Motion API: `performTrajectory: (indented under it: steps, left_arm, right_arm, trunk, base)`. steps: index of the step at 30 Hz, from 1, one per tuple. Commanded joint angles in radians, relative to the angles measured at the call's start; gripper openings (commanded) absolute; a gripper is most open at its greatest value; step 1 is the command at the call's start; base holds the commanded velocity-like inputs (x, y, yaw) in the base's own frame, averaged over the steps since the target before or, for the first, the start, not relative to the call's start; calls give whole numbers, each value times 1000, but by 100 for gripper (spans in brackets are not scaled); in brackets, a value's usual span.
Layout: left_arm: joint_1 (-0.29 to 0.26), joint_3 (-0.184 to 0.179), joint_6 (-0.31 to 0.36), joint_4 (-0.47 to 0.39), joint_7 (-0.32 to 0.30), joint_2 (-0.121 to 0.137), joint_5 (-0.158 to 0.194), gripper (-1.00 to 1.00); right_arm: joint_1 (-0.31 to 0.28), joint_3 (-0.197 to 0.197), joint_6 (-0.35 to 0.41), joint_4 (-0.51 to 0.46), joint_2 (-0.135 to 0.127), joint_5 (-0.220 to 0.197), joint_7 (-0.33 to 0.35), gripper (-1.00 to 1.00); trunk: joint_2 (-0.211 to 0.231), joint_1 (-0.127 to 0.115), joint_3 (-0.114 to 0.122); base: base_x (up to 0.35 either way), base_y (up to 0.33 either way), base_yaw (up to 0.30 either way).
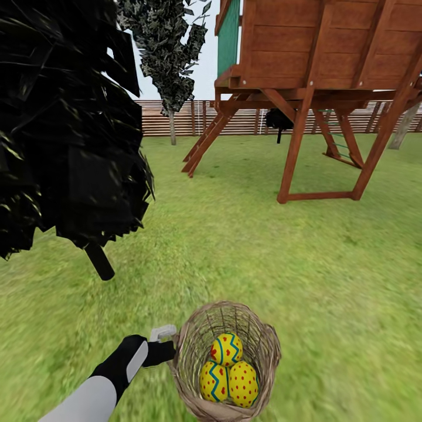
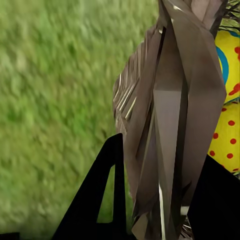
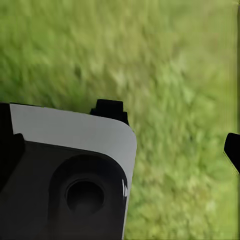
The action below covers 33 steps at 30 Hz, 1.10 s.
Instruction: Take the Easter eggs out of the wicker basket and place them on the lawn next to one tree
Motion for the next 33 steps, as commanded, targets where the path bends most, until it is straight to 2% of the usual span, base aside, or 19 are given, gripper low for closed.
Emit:
performTrajectory:
  steps: [1,25,33]
  left_arm:
    - [0,6,7,-2,-1,0,12,-100]
    - [0,5,7,-1,-1,-8,12,-100]
    - [0,5,7,-1,-1,-8,12,-100]
  right_arm:
    - [-1,-8,-6,3,-1,6,2,100]
    - [-1,-10,-5,8,-1,8,5,100]
    - [-1,-10,-6,11,-6,5,16,100]
  trunk:
    - [0,1,-1]
    - [0,1,-1]
    - [0,1,-1]
  base:
    - [319,0,0]
    - [319,0,0]
    - [319,0,-243]
